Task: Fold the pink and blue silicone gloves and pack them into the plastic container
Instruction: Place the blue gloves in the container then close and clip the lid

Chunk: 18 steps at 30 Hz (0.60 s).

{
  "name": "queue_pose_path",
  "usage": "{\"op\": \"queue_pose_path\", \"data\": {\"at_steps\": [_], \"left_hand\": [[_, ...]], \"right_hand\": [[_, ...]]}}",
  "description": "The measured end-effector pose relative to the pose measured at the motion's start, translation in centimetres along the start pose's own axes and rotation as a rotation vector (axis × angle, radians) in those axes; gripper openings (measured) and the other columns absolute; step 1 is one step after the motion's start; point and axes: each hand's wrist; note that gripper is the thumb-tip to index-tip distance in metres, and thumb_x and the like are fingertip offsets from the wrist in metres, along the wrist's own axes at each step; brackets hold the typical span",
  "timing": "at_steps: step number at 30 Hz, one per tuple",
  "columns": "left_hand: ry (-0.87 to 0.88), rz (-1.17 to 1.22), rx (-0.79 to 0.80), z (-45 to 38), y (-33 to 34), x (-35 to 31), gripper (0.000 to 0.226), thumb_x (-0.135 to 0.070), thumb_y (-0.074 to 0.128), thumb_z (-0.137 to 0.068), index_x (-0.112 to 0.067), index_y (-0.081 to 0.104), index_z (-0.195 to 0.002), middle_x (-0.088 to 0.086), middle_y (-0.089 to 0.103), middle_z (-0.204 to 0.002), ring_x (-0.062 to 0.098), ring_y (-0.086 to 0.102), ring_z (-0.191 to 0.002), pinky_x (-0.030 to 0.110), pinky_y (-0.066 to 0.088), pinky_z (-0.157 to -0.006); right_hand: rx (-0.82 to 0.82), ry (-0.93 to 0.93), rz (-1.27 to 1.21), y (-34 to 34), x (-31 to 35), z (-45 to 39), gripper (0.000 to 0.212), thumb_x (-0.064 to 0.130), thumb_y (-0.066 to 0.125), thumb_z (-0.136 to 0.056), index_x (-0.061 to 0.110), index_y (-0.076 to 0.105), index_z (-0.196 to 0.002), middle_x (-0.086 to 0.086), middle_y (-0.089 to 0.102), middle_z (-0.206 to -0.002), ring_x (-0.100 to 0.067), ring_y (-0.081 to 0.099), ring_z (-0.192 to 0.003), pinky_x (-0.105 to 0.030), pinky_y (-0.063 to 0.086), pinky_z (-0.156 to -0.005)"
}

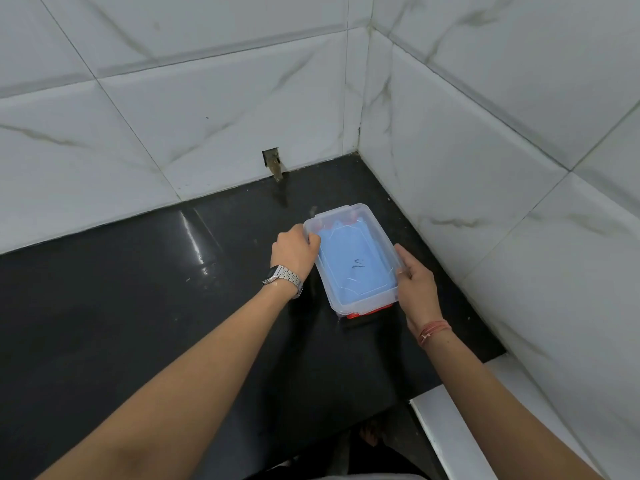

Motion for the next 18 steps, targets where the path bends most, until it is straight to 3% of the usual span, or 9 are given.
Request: {"op": "queue_pose_path", "data": {"at_steps": [3,7,14,18], "left_hand": [[-0.004,0.006,0.019,-0.3,0.2,-0.2,0.03,-0.031,0.042,-0.089,-0.009,0.062,-0.086,0.01,0.064,-0.074,0.028,0.063,-0.063,0.042,0.059,-0.063],[0.012,0.002,0.02,-0.6,0.3,-0.3,0.029,-0.03,0.043,-0.091,-0.009,0.062,-0.083,0.01,0.064,-0.072,0.026,0.063,-0.061,0.036,0.058,-0.06],[-0.028,0.128,0.05,-1.0,0.5,0.0,0.028,-0.025,0.046,-0.094,-0.009,0.068,-0.099,0.01,0.065,-0.076,0.025,0.061,-0.065,0.032,0.053,-0.064],[-0.144,0.331,0.122,-1.1,0.4,0.4,0.033,-0.034,0.049,-0.095,-0.014,0.068,-0.113,0.002,0.069,-0.092,0.022,0.065,-0.081,0.032,0.053,-0.075]], "right_hand": [[-0.006,0.001,0.024,-0.1,-0.2,-0.2,0.045,0.012,0.042,-0.102,0.027,0.043,-0.144,0.016,0.048,-0.126,0.004,0.054,-0.099,-0.008,0.049,-0.071],[-0.002,0.026,0.041,-0.1,-0.5,-0.2,0.046,0.012,0.041,-0.102,0.028,0.041,-0.145,0.008,0.048,-0.14,-0.009,0.054,-0.117,-0.032,0.055,-0.092],[0.004,0.018,0.108,0.3,-0.6,-0.1,0.047,0.013,0.04,-0.103,0.029,0.037,-0.147,0.004,0.048,-0.142,-0.013,0.054,-0.12,-0.036,0.055,-0.093],[0.011,-0.003,0.157,0.3,-0.7,-0.1,0.047,0.014,0.039,-0.103,0.029,0.036,-0.147,0.002,0.048,-0.141,-0.015,0.055,-0.119,-0.035,0.056,-0.09]]}}
Point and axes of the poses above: each hand's wrist, its own z-axis away from the middle knuckle, its own y-axis out of the palm, x = y × z
